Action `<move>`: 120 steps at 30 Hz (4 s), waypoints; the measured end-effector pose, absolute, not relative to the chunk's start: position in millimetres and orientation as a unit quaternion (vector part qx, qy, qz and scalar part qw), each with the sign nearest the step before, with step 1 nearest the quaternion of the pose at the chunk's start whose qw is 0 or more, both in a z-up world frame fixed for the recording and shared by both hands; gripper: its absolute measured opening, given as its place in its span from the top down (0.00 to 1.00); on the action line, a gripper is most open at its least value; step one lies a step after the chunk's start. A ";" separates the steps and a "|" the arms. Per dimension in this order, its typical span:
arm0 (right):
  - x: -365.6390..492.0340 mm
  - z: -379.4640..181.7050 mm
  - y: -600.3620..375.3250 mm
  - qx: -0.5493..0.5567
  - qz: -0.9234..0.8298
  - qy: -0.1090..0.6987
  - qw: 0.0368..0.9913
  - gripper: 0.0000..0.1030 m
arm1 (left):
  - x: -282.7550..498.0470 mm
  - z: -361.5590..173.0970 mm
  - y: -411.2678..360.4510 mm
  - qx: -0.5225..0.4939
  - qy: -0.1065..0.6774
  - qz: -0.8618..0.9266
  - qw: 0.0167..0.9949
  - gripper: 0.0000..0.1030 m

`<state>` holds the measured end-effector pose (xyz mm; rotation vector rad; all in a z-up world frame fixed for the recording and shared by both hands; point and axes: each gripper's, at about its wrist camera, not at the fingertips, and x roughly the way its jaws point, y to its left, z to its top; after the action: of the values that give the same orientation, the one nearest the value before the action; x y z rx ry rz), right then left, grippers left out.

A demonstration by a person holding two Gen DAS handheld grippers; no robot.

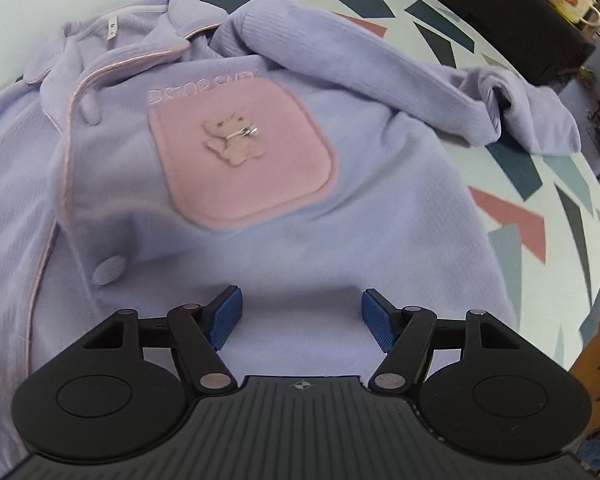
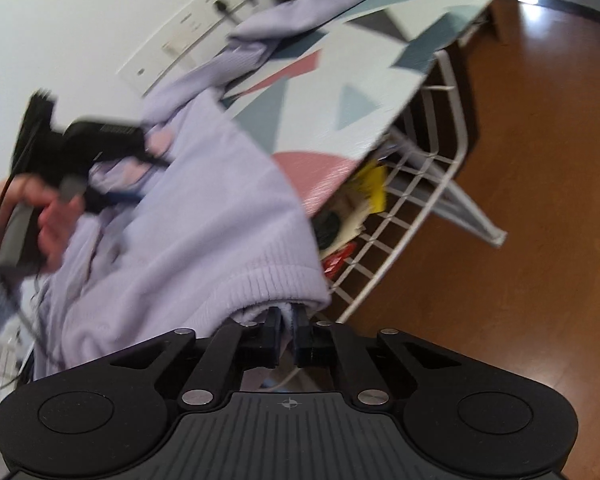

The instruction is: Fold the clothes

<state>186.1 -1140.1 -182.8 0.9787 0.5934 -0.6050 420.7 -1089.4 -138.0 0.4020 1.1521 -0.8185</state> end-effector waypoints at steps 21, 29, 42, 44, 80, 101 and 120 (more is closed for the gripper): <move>176.3 -165.4 -1148.5 0.447 -0.253 0.235 0.825 0.60 | 493.0 -91.1 -1013.0 0.091 0.488 -0.275 0.823 0.24; 240.2 -144.2 -1128.6 0.339 -0.192 0.308 0.868 0.58 | 512.3 -115.7 -987.3 0.037 0.542 -0.266 0.796 0.24; 260.5 -80.1 -1214.9 0.281 -0.270 0.311 0.867 0.57 | 505.1 -139.4 -946.7 -0.062 0.579 -0.269 0.767 0.24; 268.2 -59.5 -1236.5 0.245 -0.295 0.309 0.870 0.56 | 511.1 -135.3 -944.1 -0.089 0.576 -0.264 0.769 0.24; 535.1 -126.4 -1375.3 0.007 0.134 0.381 0.915 0.77 | 602.2 -78.3 -1090.9 0.017 0.459 -0.071 0.886 0.12; 608.7 -142.1 -1469.1 0.131 -0.138 0.466 0.864 0.95 | 654.0 -126.5 -1130.5 0.035 0.474 -0.214 0.853 0.11; 594.4 -152.5 -1479.3 0.169 -0.109 0.436 0.877 0.93 | 729.1 -142.4 -1187.2 -0.097 0.552 -0.320 0.764 0.41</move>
<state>594.4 -1479.3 -152.5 0.3536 0.9093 -0.2282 729.1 -1187.2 -142.4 -0.2119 1.1995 -0.6953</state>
